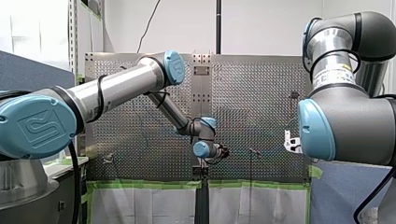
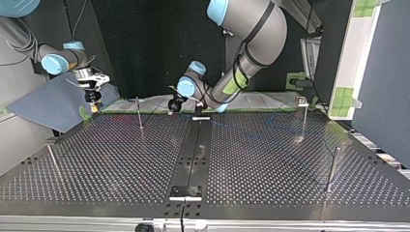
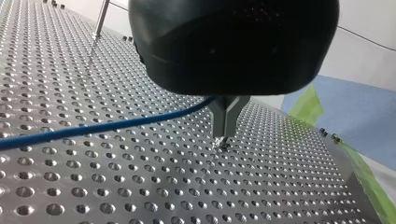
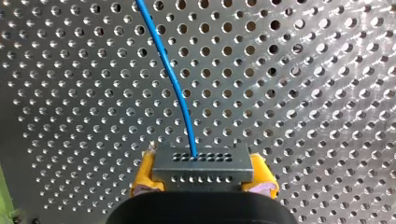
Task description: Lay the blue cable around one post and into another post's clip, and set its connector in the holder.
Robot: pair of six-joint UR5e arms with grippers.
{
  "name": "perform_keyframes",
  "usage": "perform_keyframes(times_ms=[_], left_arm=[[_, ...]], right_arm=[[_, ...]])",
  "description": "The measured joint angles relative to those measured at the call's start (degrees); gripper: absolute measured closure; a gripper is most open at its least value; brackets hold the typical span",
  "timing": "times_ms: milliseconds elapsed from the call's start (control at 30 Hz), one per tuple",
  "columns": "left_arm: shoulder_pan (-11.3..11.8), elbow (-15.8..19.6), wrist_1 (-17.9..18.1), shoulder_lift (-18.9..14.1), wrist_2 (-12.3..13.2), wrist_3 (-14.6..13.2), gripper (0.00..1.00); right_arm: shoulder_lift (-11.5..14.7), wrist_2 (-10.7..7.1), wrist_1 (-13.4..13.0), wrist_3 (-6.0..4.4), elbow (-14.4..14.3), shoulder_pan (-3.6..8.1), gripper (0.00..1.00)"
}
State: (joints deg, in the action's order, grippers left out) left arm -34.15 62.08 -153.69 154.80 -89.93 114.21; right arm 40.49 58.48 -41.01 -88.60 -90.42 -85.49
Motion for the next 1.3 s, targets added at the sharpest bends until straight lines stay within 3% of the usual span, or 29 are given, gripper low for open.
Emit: perform_keyframes(times_ms=[300, 500, 800, 867, 900, 967, 1000, 1067, 1300], left_arm=[[0.23, -0.08, -0.38, 0.00, 0.80, 0.02, 1.00], [0.60, -0.13, -0.73, 0.00, 0.93, 0.01, 1.00], [0.72, -0.30, -1.85, -0.05, 1.06, -0.76, 1.00], [0.61, -0.47, -2.51, -0.06, 1.08, -1.46, 0.85], [0.53, -0.59, -3.03, -0.08, 1.07, -1.98, 0.85], [0.44, -0.72, -3.79, -0.12, 1.02, -2.80, 0.67], [0.37, -0.77, -4.40, -0.10, 0.91, -3.40, 0.67], [0.28, -0.80, -5.32, -0.09, 0.51, -4.32, 0.48], [0.22, -0.77, -8.65, -0.10, -1.97, -7.63, 0.51]], right_arm=[[-0.52, 0.36, -0.36, -0.14, 0.87, -0.02, 1.00], [-2.45, 0.47, 0.54, 0.59, 2.13, -0.19, 1.00], [-2.90, 0.50, 1.36, 0.86, 2.87, -0.30, 1.00], [-2.92, 0.48, 1.54, 0.92, 2.88, -0.30, 1.00], [-2.94, 0.47, 1.60, 0.95, 2.88, -0.30, 1.00], [-2.97, 0.45, 1.74, 1.05, 2.90, -0.32, 1.00], [-2.98, 0.46, 1.79, 1.09, 2.89, -0.32, 1.00], [-2.98, 0.44, 1.89, 1.16, 2.89, -0.33, 1.00], [-3.03, 0.42, 2.05, 1.25, 2.87, -0.34, 1.00]])
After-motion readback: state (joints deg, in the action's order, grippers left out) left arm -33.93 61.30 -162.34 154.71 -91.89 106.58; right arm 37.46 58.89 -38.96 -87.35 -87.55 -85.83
